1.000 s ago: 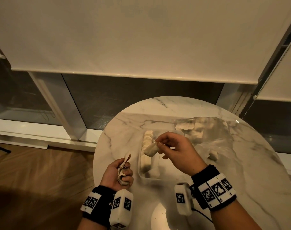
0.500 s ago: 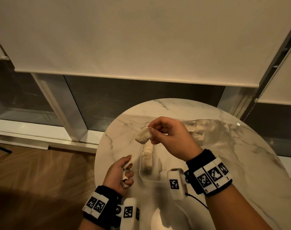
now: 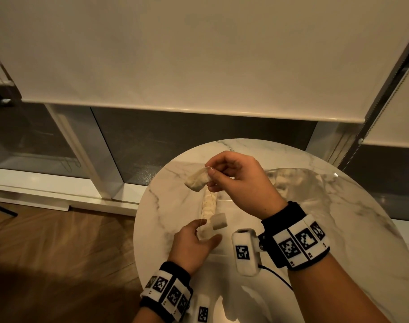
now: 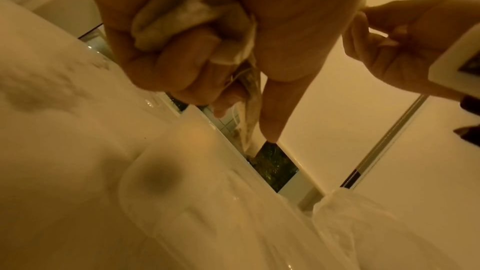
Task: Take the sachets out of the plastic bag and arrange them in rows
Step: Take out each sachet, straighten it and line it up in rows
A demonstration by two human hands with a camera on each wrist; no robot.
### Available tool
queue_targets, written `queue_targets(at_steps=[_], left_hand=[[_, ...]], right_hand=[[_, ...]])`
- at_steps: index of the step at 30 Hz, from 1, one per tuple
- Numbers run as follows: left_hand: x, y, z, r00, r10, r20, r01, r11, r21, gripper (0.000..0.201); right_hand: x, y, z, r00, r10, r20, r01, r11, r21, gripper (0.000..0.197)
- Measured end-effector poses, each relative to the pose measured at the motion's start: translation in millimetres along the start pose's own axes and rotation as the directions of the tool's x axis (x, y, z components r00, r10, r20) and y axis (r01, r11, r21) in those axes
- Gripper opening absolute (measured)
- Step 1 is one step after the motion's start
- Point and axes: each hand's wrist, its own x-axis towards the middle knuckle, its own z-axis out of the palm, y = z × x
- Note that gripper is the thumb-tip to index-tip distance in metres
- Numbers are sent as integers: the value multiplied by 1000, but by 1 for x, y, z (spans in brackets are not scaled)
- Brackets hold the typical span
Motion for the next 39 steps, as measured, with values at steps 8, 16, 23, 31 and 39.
queue_targets(at_steps=[8,16,23,31,39], left_hand=[[0,17,11,994,108,-20,-106,990,92,21],[-5,19,7,994,110,-8,-110,992,-65,31],[-12,32,-5,987,-62,148,124,883,-453,19],[-15,38,-9,941,-49,334,226,825,-518,20],[-16,35,-11,944,-22,329,180,869,-461,20]], right_hand=[[-3,-8,-2,1000,-29,-8,29,999,31,11],[-2,-8,-26,967,-155,-200,150,988,-40,11],[0,11,-61,910,6,-415,56,989,137,10],[-6,47,-40,951,305,53,-295,945,-140,33],[-9,62,-8,910,345,231,-325,938,-120,38]])
